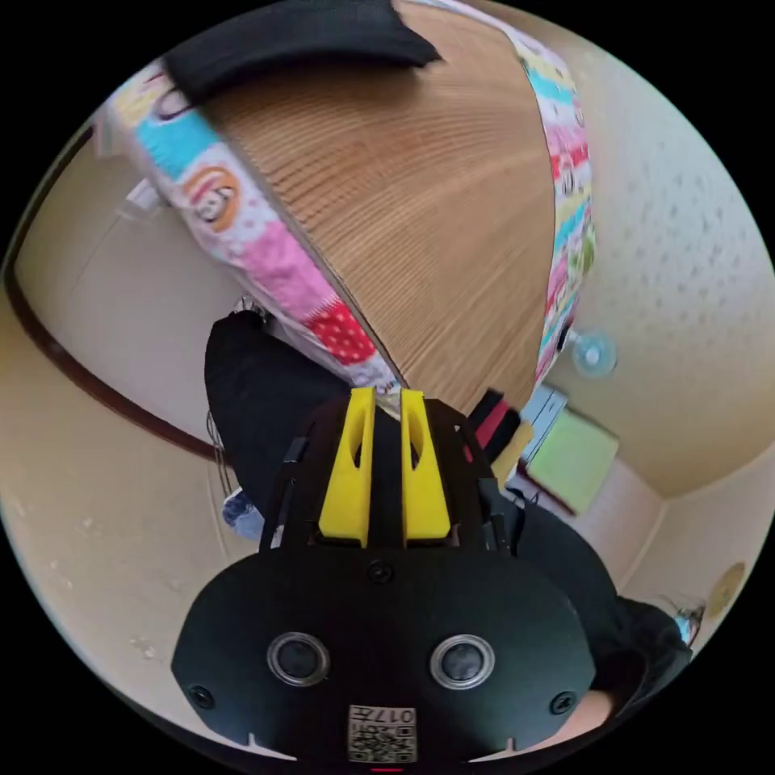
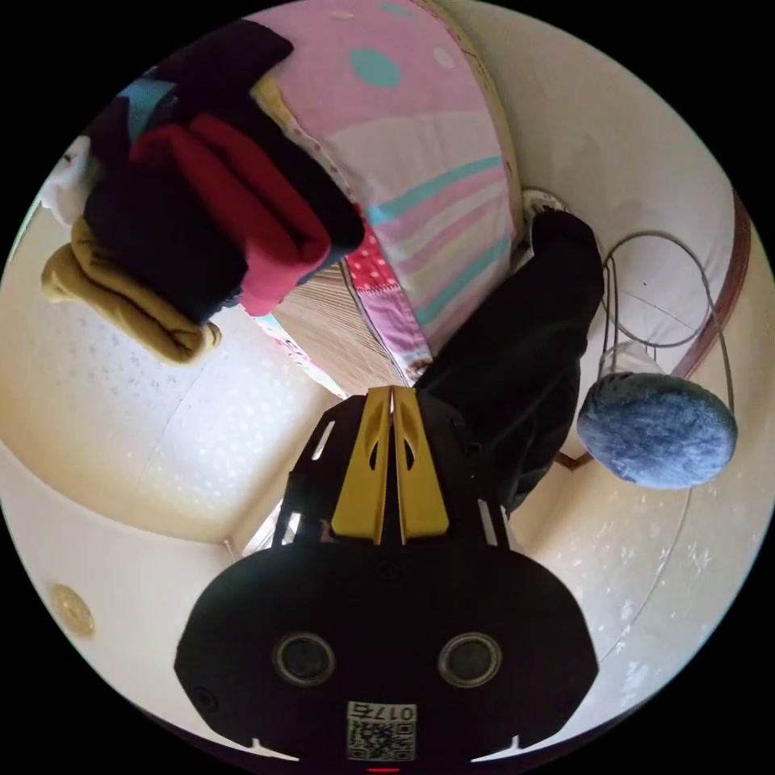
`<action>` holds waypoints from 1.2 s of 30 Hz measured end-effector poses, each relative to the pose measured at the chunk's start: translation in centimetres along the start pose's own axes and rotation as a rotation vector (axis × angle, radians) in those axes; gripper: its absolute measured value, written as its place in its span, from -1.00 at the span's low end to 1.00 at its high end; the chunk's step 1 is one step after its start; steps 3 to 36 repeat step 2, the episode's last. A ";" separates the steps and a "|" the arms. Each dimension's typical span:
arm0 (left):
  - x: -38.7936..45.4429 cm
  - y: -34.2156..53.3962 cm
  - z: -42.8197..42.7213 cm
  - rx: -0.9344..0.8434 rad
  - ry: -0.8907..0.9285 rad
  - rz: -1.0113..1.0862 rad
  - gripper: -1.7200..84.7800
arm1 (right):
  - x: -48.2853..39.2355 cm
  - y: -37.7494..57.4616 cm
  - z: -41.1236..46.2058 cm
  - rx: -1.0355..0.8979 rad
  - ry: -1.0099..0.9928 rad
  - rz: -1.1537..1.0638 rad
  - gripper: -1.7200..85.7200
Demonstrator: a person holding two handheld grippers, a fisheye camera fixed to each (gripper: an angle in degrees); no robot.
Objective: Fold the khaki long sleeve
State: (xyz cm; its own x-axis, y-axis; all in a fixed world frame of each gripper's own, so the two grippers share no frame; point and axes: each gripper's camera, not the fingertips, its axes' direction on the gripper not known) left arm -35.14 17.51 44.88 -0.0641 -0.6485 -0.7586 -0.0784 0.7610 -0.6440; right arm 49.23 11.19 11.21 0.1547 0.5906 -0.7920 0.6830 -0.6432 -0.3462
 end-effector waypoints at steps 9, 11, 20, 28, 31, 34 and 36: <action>-2.4 0.4 -2.2 0.124 0.053 -0.063 -0.82 | 0.4 0.6 1.8 0.005 0.013 0.027 -0.95; -2.4 0.4 -2.2 0.124 0.053 -0.063 -0.82 | 0.4 0.6 1.8 0.005 0.013 0.027 -0.95; -2.4 0.4 -2.2 0.124 0.053 -0.063 -0.82 | 0.4 0.6 1.8 0.005 0.013 0.027 -0.95; -2.4 0.4 -2.2 0.124 0.053 -0.063 -0.82 | 0.4 0.6 1.8 0.005 0.013 0.027 -0.95; -2.4 0.4 -2.2 0.124 0.053 -0.063 -0.82 | 0.4 0.6 1.8 0.005 0.013 0.027 -0.95; -2.4 0.4 -2.2 0.124 0.053 -0.063 -0.82 | 0.4 0.6 1.8 0.005 0.013 0.027 -0.95; -2.4 0.4 -2.2 0.124 0.053 -0.063 -0.82 | 0.4 0.6 1.8 0.005 0.013 0.027 -0.95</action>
